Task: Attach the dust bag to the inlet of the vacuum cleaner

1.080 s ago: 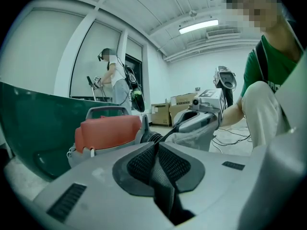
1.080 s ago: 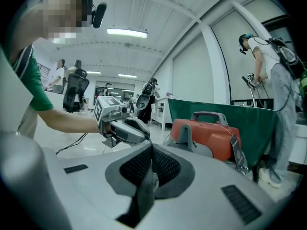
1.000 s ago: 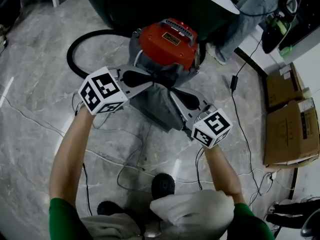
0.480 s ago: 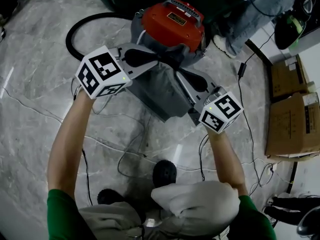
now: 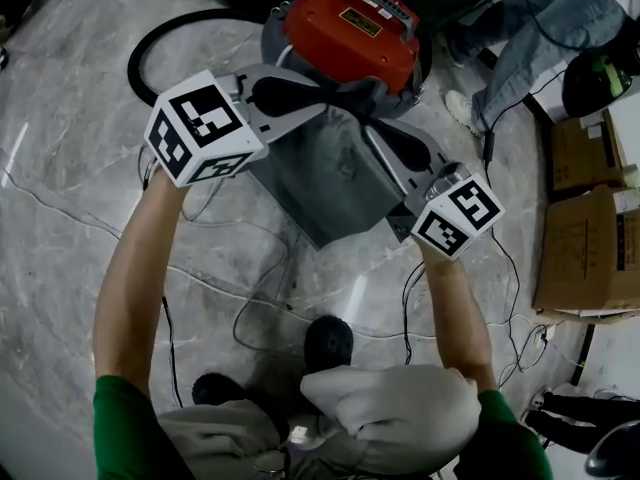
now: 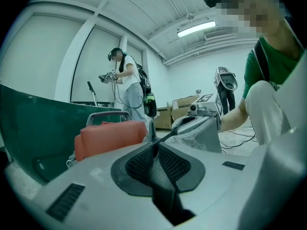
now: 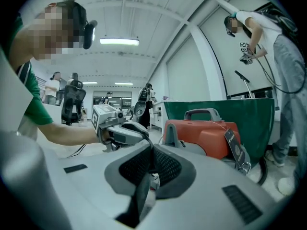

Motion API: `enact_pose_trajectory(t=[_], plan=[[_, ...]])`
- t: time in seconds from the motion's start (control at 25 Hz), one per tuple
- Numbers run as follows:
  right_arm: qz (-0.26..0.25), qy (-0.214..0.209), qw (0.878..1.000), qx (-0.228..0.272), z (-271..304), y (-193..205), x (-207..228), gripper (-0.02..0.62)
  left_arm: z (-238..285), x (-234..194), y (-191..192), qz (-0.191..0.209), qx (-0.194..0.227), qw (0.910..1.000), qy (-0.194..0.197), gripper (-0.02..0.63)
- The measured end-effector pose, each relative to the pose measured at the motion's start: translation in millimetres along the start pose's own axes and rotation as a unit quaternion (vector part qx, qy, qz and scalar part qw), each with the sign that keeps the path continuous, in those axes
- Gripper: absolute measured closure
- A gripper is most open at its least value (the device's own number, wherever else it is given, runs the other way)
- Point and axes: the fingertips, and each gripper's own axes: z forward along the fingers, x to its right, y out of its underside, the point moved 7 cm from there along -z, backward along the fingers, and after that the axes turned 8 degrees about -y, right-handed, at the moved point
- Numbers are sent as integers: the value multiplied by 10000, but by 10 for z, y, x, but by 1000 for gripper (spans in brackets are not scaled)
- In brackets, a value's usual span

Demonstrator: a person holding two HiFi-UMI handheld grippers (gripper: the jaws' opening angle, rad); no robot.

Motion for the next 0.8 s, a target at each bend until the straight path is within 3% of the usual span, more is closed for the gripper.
enact_pose_trajectory(t=[0.8], plan=[[14,-275,9993,238,-3,3,186,569,139,-142,0,-20,286,9994,199,571]])
